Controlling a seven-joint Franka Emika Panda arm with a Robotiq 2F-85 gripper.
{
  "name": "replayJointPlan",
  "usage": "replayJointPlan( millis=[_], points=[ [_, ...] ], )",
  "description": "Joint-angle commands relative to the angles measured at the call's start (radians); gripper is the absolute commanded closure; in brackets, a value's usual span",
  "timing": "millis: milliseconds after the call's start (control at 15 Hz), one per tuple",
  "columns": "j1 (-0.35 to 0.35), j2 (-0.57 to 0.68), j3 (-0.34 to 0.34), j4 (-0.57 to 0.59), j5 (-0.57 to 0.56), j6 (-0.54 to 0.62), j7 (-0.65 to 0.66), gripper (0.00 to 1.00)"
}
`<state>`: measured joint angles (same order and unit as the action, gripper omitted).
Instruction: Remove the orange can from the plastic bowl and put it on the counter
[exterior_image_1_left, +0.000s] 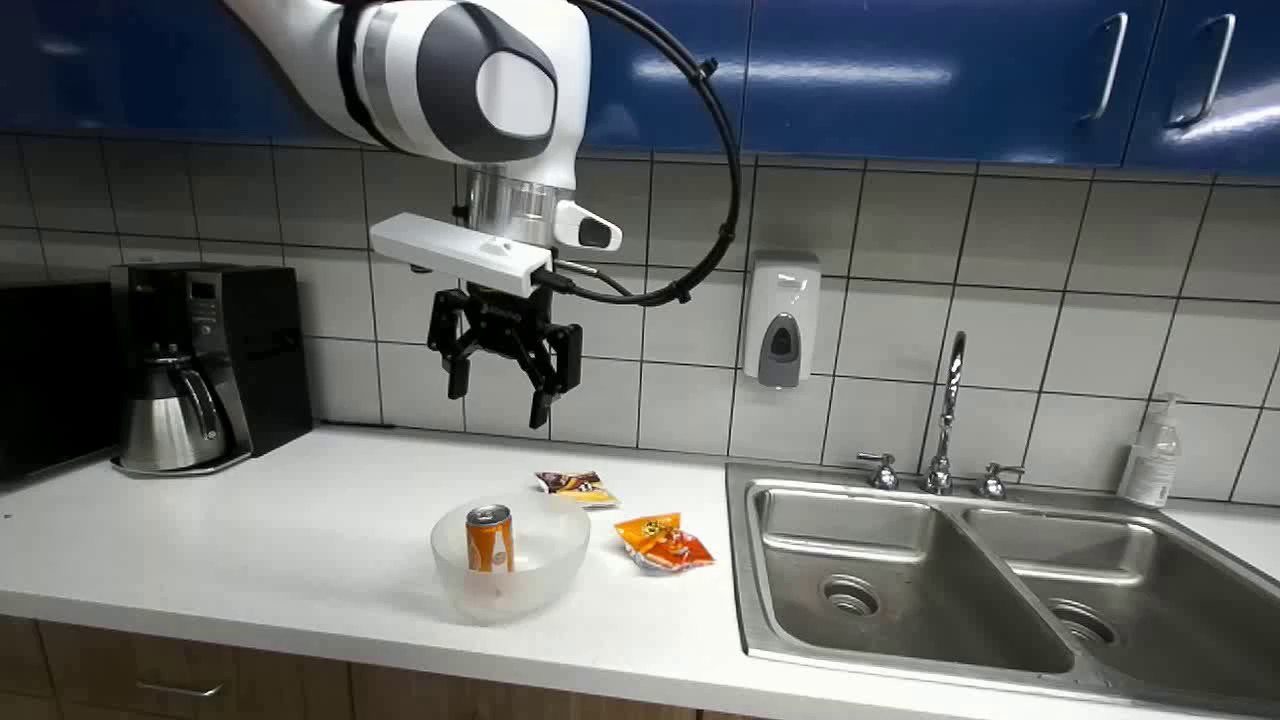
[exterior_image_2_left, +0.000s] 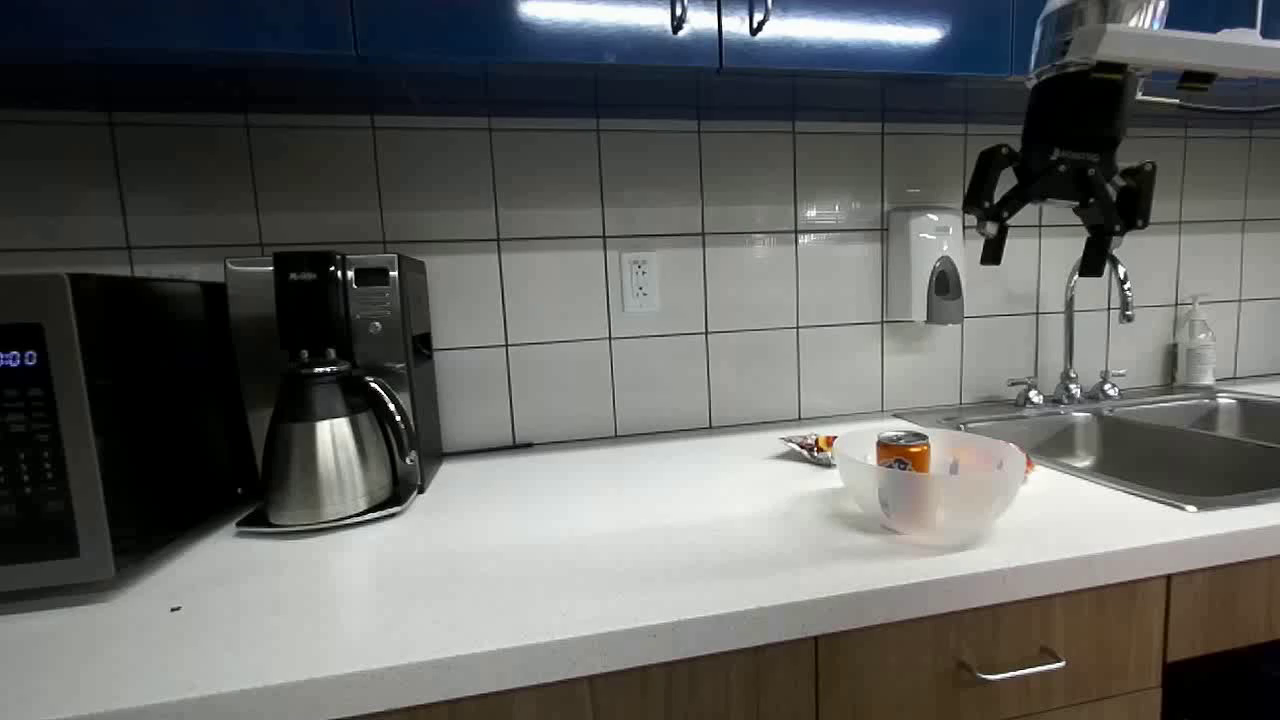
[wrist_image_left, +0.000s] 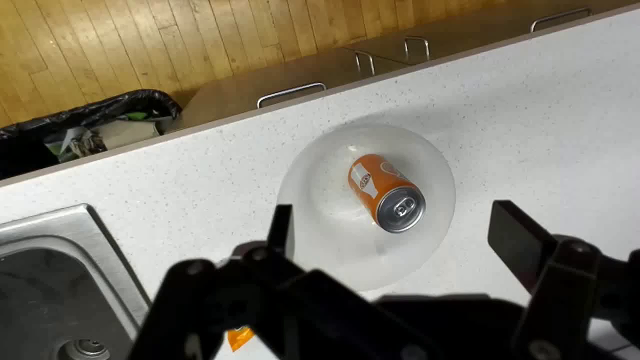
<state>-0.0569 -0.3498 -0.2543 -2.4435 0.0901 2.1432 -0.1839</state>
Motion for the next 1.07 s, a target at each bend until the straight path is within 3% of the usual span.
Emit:
replayJointPlan(
  millis=[0,467,1000],
  points=[
    [-0.024,0.003,0.022,0.002,0.010,-0.003,-0.008,0.00],
    [-0.024,0.003,0.022,0.002,0.010,-0.003,-0.008,0.00],
    [-0.018,0.002,0.080,-0.061,-0.050,0.127,0.002,0.00]
  ],
)
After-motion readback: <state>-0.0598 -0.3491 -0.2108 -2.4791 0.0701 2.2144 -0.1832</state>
